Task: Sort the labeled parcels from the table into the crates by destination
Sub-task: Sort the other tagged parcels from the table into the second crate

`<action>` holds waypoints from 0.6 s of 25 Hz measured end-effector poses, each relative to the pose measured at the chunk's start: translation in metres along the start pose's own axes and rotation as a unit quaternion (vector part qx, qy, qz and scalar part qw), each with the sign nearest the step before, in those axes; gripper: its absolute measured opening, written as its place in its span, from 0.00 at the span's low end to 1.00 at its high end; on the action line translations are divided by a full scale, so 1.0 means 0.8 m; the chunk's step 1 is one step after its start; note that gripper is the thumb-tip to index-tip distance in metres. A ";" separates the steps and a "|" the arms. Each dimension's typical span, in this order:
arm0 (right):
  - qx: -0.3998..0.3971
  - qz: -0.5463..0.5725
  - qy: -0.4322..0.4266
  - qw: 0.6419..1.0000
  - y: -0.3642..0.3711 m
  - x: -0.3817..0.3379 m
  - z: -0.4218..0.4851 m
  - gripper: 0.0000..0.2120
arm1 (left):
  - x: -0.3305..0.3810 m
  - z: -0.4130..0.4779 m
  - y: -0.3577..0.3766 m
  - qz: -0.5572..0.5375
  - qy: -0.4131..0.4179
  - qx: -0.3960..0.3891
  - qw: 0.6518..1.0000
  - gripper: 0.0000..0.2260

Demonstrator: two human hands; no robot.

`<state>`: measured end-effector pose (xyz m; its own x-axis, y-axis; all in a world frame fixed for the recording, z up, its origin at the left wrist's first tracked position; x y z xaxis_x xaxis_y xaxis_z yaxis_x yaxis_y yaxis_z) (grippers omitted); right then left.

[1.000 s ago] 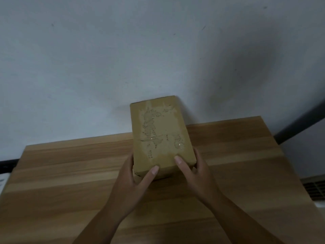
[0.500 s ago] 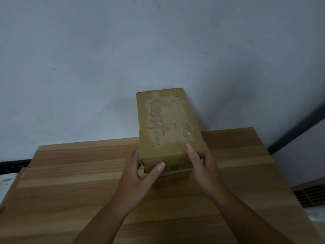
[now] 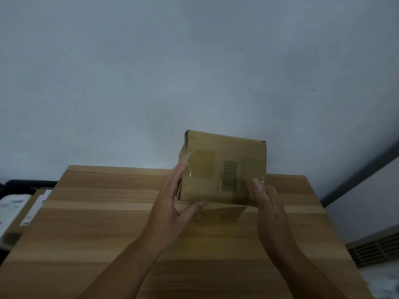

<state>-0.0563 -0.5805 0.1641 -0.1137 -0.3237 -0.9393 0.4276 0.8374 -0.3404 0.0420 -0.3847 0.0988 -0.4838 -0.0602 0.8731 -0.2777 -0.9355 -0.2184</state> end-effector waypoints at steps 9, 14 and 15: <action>-0.109 -0.054 -0.165 0.979 0.039 0.009 -0.028 0.47 | 0.056 -0.048 -0.032 -0.099 -0.107 0.160 0.976 0.19; -0.214 0.041 -0.135 0.967 0.049 0.022 -0.017 0.48 | 0.079 -0.098 -0.048 -0.074 -0.147 0.208 0.964 0.24; -0.225 0.044 -0.132 0.964 0.054 0.024 -0.015 0.48 | 0.081 -0.117 -0.049 -0.057 -0.158 0.225 0.960 0.25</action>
<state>-0.0506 -0.5455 0.1309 0.1636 -0.2939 -0.9417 -0.0133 0.9539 -0.3000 -0.0561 -0.3190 0.1230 -0.1755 0.0150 0.9844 0.1076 -0.9936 0.0343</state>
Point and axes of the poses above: each hand's wrist, its own z-axis towards the middle knuckle, its own y-axis out of the palm, x = y × z, the point moved 1 cm from there along z, towards the middle knuckle, and after that the axes turned 5 degrees about -z, right-handed, at the moved point
